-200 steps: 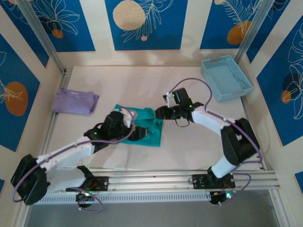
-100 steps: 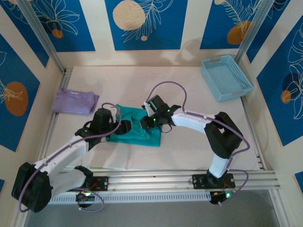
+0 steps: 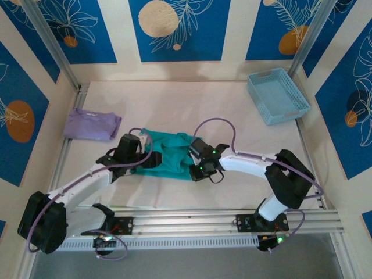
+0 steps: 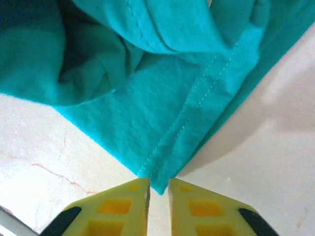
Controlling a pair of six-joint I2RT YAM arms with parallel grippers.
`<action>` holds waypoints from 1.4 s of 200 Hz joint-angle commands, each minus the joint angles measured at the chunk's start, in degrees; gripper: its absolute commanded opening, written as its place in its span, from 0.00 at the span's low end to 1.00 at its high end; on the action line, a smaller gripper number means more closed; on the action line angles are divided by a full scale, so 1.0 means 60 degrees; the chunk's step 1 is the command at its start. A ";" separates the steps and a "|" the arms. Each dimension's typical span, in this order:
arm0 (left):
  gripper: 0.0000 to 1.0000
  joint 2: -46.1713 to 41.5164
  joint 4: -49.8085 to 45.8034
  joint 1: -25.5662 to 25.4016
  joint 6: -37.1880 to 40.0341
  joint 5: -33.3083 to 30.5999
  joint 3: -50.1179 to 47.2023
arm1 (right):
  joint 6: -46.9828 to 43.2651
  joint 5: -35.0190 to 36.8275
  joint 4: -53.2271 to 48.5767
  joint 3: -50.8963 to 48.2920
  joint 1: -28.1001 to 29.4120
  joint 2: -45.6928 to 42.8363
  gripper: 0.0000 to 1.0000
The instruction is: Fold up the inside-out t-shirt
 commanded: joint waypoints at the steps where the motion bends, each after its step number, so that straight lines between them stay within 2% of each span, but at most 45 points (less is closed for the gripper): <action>1: 0.66 0.0123 -0.0019 0.0018 0.0365 0.0151 0.0293 | -0.0028 -0.0080 0.0507 0.0166 -0.0351 -0.0808 0.28; 12: 0.65 0.0201 0.0419 -0.0107 0.0263 0.0592 0.0232 | -0.0011 -0.0443 0.1244 0.0225 -0.0769 -0.0827 0.36; 27: 0.64 0.0318 0.1305 -0.0554 -0.0043 0.0933 0.0062 | 0.0074 -0.0830 0.1897 0.0539 -0.1383 -0.0402 0.43; 59: 0.63 0.0768 0.2422 -0.1632 -0.0149 0.0507 0.0092 | -0.0402 -0.0782 0.2113 0.1645 -0.2206 0.1047 0.48; 96: 0.55 0.1724 0.3007 -0.2138 -0.0306 0.0231 0.0259 | -0.1029 -0.1037 0.1844 0.3070 -0.2143 0.2458 0.50; 134: 0.52 0.2217 0.3703 -0.2483 -0.0438 0.0045 0.0074 | -0.1171 -0.1248 0.1828 0.3942 -0.2036 0.3389 0.49; 153: 0.49 0.2435 0.3961 -0.2597 -0.0413 -0.0056 0.0024 | -0.1189 -0.1252 0.1790 0.4266 -0.2036 0.3793 0.45; 174: 0.44 0.2713 0.4024 -0.2677 -0.0308 -0.0118 0.0098 | -0.1219 -0.1249 0.1734 0.4476 -0.2061 0.3975 0.32; 194: 0.33 0.2947 0.4039 -0.2724 -0.0130 -0.0057 0.0209 | -0.1250 -0.1270 0.1643 0.4544 -0.2162 0.3867 0.19; 208: 0.21 0.2976 0.4092 -0.2763 0.0044 0.0108 0.0277 | -0.1216 -0.1354 0.1560 0.4498 -0.2289 0.3653 0.14; 220: 0.13 0.2902 0.4222 -0.2817 0.0209 0.0307 0.0281 | -0.1223 -0.1499 0.1466 0.4424 -0.2424 0.3393 0.11; 236: 0.08 0.2757 0.4464 -0.2923 0.0455 0.0580 0.0218 | -0.1192 -0.1886 0.1405 0.4300 -0.2676 0.3076 0.09; 280: 0.03 0.2415 0.4645 -0.3172 0.1446 0.1163 0.0221 | -0.0852 -0.3860 0.0994 0.4411 -0.3474 0.3096 0.08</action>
